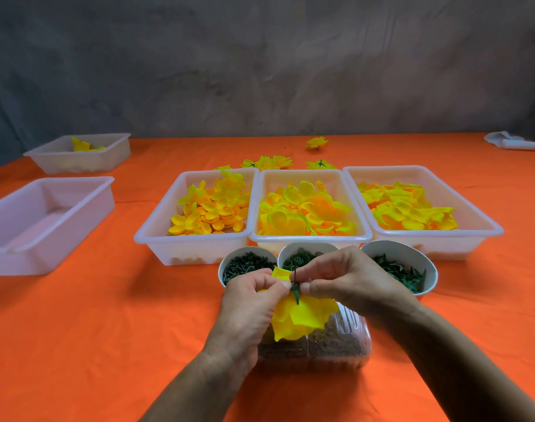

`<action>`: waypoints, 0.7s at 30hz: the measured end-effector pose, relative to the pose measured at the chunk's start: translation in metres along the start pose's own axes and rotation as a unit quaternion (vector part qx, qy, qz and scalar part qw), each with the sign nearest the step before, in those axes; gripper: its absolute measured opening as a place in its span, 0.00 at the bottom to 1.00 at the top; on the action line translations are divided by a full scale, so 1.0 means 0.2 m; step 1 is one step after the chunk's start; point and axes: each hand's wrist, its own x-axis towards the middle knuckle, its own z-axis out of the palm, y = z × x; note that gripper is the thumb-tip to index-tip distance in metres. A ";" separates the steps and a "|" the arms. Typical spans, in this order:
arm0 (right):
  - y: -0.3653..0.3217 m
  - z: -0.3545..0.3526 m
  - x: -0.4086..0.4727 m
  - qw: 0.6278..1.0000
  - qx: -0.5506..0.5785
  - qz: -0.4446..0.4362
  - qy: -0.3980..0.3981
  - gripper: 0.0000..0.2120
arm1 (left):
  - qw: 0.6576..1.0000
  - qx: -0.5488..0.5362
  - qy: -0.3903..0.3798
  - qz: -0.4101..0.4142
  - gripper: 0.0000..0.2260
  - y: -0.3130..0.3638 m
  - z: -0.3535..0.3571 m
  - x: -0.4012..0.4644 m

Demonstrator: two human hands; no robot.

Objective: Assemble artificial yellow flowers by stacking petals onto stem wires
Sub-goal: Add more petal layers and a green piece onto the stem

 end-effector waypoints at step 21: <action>-0.04 0.03 0.03 0.996 -0.051 0.054 0.045 0.12 | 1.000 0.016 0.011 -0.005 0.12 0.00 0.01 0.03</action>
